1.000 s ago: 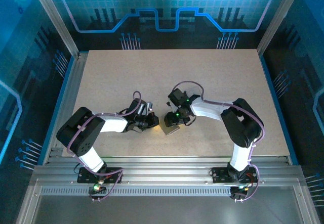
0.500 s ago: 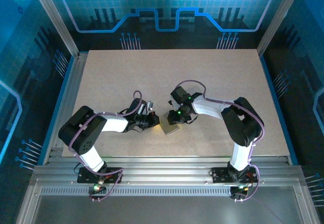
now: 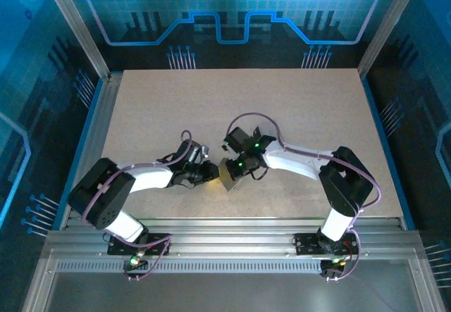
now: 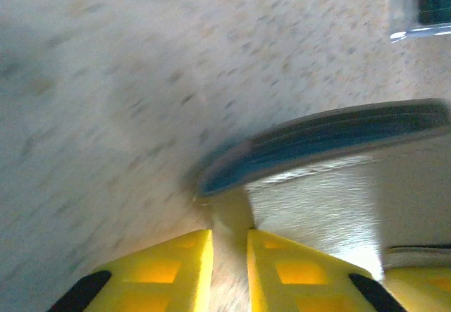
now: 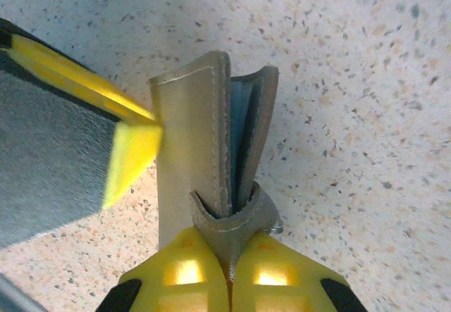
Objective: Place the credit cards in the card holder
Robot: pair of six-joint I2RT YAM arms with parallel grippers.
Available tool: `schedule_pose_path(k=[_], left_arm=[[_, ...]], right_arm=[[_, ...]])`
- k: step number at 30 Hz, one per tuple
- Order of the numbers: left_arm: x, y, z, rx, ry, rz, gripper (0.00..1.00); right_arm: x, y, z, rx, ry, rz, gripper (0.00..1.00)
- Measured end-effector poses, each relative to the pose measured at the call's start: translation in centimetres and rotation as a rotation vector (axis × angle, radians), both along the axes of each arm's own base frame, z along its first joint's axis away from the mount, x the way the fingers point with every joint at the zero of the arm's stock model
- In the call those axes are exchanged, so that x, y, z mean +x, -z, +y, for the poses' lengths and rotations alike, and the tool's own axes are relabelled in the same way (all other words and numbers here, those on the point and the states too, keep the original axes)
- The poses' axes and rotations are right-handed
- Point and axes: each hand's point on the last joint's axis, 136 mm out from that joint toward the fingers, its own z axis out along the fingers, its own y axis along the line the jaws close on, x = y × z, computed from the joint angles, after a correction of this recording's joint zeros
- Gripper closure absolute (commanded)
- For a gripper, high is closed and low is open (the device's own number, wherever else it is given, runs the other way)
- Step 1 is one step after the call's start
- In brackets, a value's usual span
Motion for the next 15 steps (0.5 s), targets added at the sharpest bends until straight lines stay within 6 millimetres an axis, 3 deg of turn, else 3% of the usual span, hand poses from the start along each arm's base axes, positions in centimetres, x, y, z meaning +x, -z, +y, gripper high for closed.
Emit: schedule_pose_path(k=[7, 11, 15], left_arm=[[-0.7, -1.9, 7.2, 0.07, -0.203, 0.03, 0.7], [-1.3, -3.5, 8.9, 0.081, -0.253, 0.006, 0.7], [-1.8, -3.7, 10.1, 0.102, -0.288, 0.021, 0.7]], right_arm=[[1.9, -4.6, 0.2, -0.22, -0.004, -0.384, 1.0], [2.9, -6.7, 0.6, -0.353, -0.006, -0.586, 1.0], [3.8, -6.4, 2.2, -0.507, -0.019, -0.729, 1.0]])
